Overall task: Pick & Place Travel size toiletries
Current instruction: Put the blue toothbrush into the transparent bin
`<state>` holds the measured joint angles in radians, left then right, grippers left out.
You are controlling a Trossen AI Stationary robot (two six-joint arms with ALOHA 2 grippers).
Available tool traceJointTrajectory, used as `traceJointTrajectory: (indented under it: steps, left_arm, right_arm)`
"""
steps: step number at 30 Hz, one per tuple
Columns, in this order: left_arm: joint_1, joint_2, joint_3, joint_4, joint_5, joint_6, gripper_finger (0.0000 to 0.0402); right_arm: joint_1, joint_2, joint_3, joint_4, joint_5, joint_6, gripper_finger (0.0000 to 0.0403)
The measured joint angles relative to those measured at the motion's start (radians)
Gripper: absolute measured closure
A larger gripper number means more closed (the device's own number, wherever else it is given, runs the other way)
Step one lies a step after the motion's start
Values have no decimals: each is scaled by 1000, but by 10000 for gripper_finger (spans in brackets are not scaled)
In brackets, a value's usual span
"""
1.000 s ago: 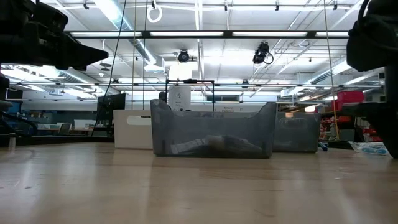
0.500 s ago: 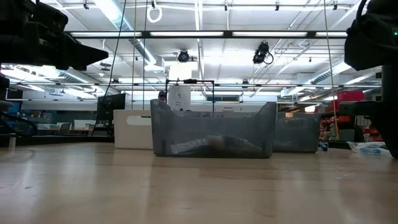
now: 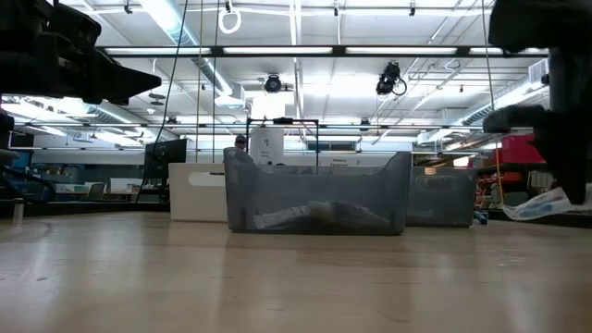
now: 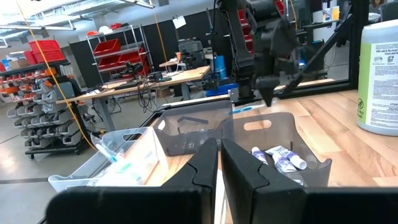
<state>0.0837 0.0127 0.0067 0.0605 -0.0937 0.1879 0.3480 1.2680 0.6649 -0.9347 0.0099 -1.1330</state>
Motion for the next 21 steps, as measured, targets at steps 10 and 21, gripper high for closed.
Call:
traceJointTrajectory:
  steps: [10, 21]
  left_arm:
    - [0, 0, 0, 0, 0, 0, 374]
    - [0, 0, 0, 0, 0, 0, 374]
  right_arm:
    - [-5, 0, 189, -3, -119, 286, 313]
    - [-104, 0, 364, 3, -119, 561, 313]
